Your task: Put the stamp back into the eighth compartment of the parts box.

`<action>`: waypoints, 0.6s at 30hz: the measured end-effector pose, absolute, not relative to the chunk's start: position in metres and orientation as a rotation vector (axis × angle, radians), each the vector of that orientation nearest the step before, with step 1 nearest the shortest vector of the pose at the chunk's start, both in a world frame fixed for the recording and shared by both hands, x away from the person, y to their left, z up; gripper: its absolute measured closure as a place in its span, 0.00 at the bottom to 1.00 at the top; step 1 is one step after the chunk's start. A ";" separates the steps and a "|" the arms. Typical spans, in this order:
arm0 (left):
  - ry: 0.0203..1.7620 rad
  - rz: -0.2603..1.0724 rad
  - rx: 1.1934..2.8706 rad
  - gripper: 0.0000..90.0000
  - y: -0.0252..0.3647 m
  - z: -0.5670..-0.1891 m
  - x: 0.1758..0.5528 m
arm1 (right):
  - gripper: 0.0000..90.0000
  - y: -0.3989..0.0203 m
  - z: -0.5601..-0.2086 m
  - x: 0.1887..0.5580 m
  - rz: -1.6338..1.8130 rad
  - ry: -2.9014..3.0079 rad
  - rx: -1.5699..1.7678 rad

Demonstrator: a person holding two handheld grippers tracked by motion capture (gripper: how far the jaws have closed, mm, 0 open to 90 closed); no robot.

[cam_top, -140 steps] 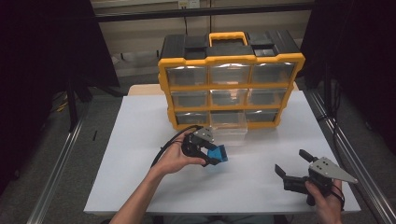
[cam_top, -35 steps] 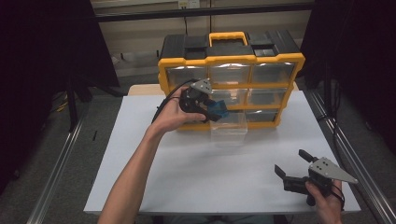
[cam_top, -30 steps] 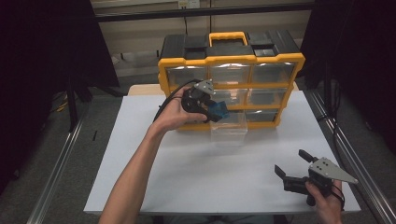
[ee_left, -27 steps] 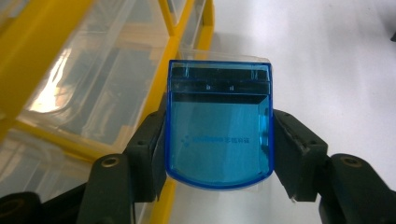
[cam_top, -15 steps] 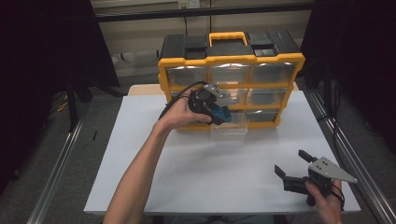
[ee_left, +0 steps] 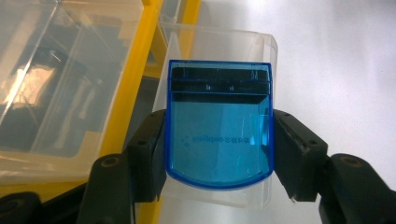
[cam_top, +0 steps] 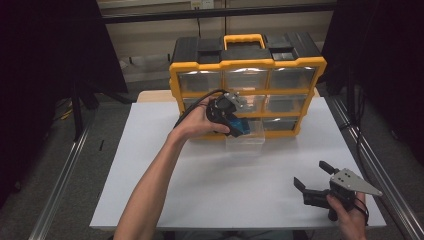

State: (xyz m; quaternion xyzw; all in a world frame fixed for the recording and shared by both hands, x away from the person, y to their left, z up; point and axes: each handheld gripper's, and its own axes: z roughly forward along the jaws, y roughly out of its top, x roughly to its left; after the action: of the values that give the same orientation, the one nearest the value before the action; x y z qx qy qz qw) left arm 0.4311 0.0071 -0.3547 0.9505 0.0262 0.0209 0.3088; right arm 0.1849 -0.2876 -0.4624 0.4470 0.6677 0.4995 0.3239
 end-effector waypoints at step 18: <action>0.114 0.029 2.521 0.47 0.002 -0.362 0.433 | 0.00 -0.288 -0.462 0.184 1.310 1.746 1.170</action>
State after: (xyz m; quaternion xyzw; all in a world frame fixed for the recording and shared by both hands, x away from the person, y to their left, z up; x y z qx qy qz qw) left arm 0.4327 0.0022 -0.3623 0.9517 0.0431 0.0110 0.3038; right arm 0.1844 -0.2879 -0.4622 0.4465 0.6664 0.4999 0.3266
